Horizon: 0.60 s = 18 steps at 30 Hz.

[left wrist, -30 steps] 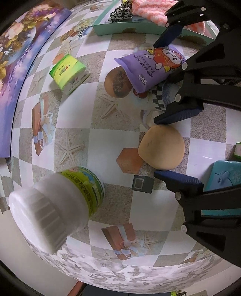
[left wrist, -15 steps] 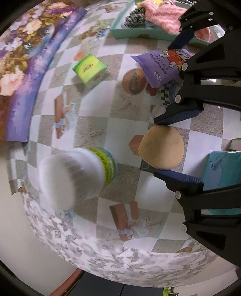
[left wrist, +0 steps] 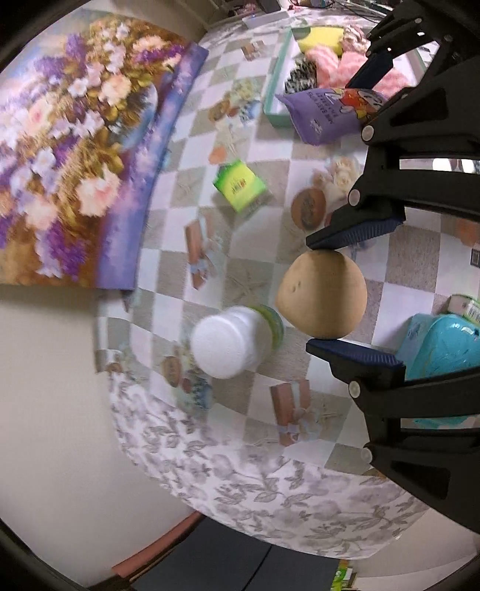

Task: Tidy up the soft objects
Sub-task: 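Lift the wipes pack and beige sponge over the tray with both tools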

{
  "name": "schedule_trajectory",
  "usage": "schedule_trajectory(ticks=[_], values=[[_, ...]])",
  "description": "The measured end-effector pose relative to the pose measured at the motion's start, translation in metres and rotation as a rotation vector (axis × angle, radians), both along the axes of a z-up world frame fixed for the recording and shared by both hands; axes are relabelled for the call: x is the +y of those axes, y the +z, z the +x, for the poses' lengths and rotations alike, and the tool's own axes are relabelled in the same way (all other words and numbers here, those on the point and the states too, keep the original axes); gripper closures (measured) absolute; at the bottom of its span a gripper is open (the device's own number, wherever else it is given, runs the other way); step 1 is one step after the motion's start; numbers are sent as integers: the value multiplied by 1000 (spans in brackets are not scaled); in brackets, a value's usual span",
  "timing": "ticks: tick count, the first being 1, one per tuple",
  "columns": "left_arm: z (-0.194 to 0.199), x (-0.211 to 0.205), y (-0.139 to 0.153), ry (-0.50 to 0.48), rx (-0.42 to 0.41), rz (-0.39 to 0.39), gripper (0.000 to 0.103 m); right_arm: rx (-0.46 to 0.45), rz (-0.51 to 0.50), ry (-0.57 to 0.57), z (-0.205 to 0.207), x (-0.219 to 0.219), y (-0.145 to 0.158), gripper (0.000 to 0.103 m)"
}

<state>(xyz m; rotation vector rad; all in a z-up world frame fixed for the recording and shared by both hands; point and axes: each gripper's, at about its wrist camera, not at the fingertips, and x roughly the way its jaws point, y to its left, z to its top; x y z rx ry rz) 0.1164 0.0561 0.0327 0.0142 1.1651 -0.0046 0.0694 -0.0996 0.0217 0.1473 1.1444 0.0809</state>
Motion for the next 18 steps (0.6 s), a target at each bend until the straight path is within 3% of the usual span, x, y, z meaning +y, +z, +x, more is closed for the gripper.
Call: schedule_trajectory(ticks=[9, 18], values=[[-17, -37, 35, -66, -90, -59, 52, -83, 10, -216, -21, -81, 45, 47], [-39, -112, 42, -222, -94, -49, 51, -21, -40, -452, -46, -174, 36, 47]])
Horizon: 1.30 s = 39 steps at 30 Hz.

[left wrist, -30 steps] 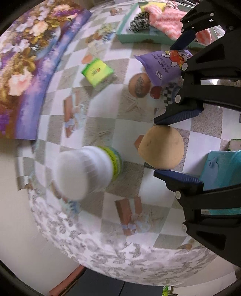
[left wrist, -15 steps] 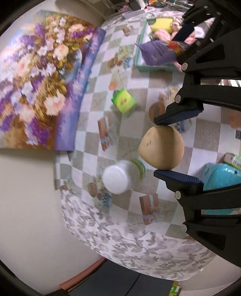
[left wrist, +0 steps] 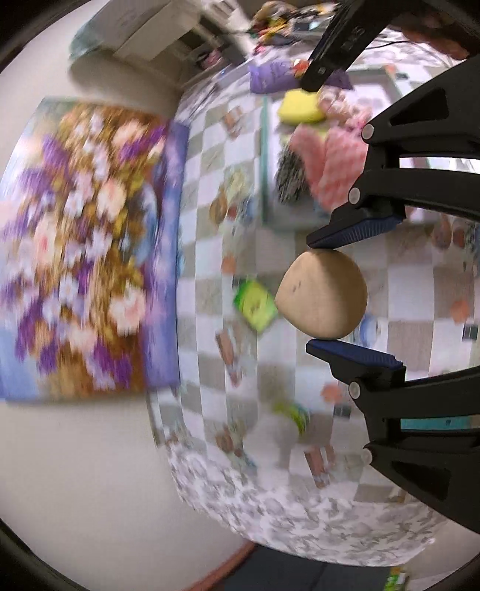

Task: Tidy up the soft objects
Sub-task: 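Lift the wipes pack and beige sponge over the tray with both tools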

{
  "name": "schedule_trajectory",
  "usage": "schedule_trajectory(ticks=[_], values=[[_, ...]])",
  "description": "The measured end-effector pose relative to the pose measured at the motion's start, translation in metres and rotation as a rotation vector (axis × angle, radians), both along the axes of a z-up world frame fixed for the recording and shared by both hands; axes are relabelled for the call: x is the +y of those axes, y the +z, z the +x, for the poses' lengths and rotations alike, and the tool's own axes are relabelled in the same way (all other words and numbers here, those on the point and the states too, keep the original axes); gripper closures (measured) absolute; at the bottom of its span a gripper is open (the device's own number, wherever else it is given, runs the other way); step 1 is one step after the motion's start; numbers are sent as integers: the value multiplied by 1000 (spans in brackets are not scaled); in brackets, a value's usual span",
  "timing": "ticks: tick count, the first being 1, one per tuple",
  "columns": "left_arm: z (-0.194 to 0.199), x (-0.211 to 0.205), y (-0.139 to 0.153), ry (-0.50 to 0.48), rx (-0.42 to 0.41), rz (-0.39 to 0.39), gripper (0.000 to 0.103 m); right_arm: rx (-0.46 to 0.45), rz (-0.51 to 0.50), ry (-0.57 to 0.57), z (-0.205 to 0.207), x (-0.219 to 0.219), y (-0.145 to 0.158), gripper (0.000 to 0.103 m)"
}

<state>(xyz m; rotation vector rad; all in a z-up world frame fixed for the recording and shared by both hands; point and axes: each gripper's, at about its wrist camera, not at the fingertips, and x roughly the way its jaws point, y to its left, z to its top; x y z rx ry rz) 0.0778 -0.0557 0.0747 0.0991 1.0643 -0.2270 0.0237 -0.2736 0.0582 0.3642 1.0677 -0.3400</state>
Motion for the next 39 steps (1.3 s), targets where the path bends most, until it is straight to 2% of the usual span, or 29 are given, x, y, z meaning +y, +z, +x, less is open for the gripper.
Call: schedule_trajectory(ticks=[4, 11, 15, 22, 29, 33, 39], values=[[-15, -42, -1, -102, 19, -26, 50, 6, 43, -58, -11, -27, -7, 47], [-49, -109, -6, -267, 28, -6, 50, -10, 63, -144, -34, -63, -7, 47], [-59, -131, -15, -308, 59, 1, 50, -3, 74, -175, -42, -77, -10, 47], [-61, -146, -42, -307, 127, 42, 50, 48, 104, -178, -41, -84, -29, 46], [-54, -146, -69, -283, 219, 41, 50, 114, 120, -140, -33, -77, -50, 45], [-51, -144, -73, -269, 246, 28, 50, 120, 111, -125, -30, -72, -49, 45], [-50, -141, -69, -266, 243, 16, 50, 120, 91, -103, -27, -65, -47, 45]])
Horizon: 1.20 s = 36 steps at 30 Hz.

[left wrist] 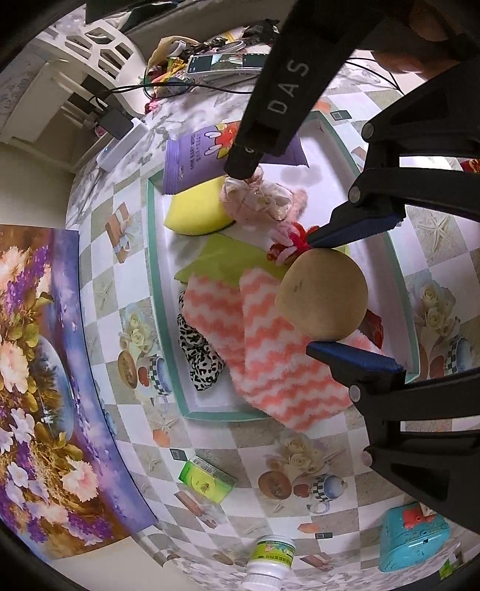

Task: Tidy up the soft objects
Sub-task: 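Lift the wipes pack and beige sponge over the tray with both tools, then open the right tool to drop the wipes pack while the left tool releases the sponge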

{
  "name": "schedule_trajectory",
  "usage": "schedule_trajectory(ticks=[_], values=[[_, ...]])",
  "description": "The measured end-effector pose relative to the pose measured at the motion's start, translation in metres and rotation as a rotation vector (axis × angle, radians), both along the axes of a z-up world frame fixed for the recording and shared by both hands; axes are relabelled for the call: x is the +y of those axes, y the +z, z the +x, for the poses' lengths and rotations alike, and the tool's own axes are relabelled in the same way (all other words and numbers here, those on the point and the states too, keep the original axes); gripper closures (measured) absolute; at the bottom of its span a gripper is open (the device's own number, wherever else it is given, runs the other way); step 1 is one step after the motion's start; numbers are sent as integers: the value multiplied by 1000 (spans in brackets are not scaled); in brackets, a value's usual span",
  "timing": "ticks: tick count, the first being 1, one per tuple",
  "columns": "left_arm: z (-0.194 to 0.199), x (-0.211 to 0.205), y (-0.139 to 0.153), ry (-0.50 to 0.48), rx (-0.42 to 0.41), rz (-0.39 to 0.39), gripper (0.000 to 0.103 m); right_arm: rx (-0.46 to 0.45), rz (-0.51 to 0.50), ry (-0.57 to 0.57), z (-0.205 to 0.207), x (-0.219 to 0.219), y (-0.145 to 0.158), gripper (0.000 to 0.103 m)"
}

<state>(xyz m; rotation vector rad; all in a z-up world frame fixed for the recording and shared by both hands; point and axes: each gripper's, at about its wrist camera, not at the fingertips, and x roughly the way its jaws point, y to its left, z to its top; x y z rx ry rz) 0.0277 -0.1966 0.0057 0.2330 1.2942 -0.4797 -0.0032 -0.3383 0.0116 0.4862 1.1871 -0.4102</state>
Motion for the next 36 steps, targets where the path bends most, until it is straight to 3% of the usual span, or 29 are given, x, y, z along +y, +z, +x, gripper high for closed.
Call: schedule_trajectory(ticks=[6, 13, 16, 30, 36], values=[[1, -1, -3, 0, 15, -6, 49, 16, -7, 21, 4, 5, -4, 45], [6, 0, -23, 20, 88, -10, 48, 70, 17, 26, 7, 6, -23, 45], [7, 0, -25, 26, 104, -17, 40, 73, 17, 23, 7, 6, -24, 45], [5, 0, -7, 18, 75, -38, 39, 48, -16, 21, 8, 10, -9, 42], [7, 4, 3, 35, 61, -60, 38, 26, -28, 9, 6, 9, -1, 35]])
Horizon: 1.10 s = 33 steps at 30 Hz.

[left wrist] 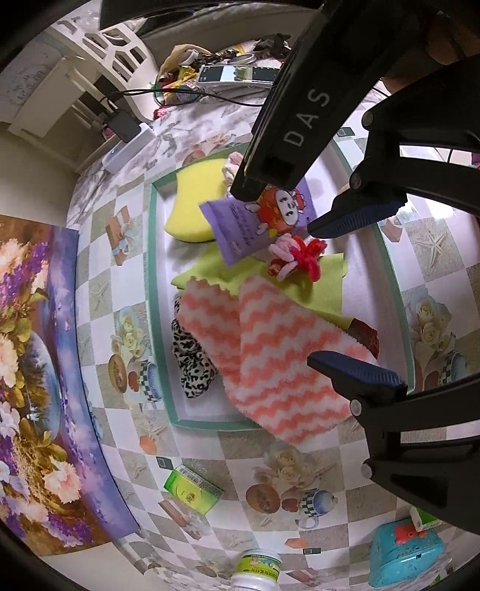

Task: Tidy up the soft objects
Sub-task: 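Open the right tool to drop the wipes pack while the left tool releases the sponge, then move both tools back from the tray toward the green packs on the table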

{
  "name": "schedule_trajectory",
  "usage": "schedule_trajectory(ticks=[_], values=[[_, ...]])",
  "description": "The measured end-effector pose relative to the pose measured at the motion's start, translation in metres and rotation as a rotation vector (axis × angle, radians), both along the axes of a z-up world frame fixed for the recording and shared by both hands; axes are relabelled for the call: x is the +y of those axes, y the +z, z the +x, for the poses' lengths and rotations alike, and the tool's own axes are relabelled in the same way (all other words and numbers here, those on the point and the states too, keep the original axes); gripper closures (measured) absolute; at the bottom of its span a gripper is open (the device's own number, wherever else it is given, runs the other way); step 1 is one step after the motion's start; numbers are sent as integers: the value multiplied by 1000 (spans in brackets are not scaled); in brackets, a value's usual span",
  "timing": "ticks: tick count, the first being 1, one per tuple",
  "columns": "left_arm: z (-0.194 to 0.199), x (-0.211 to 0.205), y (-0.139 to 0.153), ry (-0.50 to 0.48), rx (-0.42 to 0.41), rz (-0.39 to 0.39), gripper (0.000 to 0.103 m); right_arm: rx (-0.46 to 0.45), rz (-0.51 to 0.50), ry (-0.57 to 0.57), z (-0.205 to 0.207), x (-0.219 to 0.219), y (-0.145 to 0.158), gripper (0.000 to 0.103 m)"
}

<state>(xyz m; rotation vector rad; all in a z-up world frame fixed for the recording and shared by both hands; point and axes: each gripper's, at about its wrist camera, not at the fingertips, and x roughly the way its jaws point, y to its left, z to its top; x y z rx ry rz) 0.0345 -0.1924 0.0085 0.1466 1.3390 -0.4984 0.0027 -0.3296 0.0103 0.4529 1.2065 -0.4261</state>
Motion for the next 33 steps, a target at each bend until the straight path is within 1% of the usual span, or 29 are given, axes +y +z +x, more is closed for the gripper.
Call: schedule_trajectory(ticks=[10, 13, 15, 17, 18, 20, 22, 26, 29, 33], values=[[9, 16, 5, 58, -7, -22, 38, -12, 4, -4, -1, 0, 2, 36], [14, 28, 6, 102, -12, -30, 38, -14, 2, -7, -1, 0, 1, 36], [22, 42, 8, 165, -28, -30, 38, -9, -2, -5, 0, 1, 1, 36], [29, 55, 9, 222, -57, -15, 29, 5, -17, 9, 2, 7, 0, 36], [33, 62, 9, 250, -70, -8, 20, 9, -20, 27, 5, 12, -1, 35], [39, 76, 8, 296, -80, -2, 19, 6, -13, 65, 9, 22, -1, 35], [46, 92, 4, 349, -74, 1, 18, 2, -16, 91, 12, 31, -1, 35], [57, 120, -4, 437, -63, 13, 18, 3, -56, 145, 20, 52, 2, 23], [63, 140, -7, 493, -64, 22, 18, 1, -60, 185, 24, 64, 1, 17], [65, 161, -9, 550, -58, 14, 18, -5, -48, 230, 28, 77, -1, 3]])
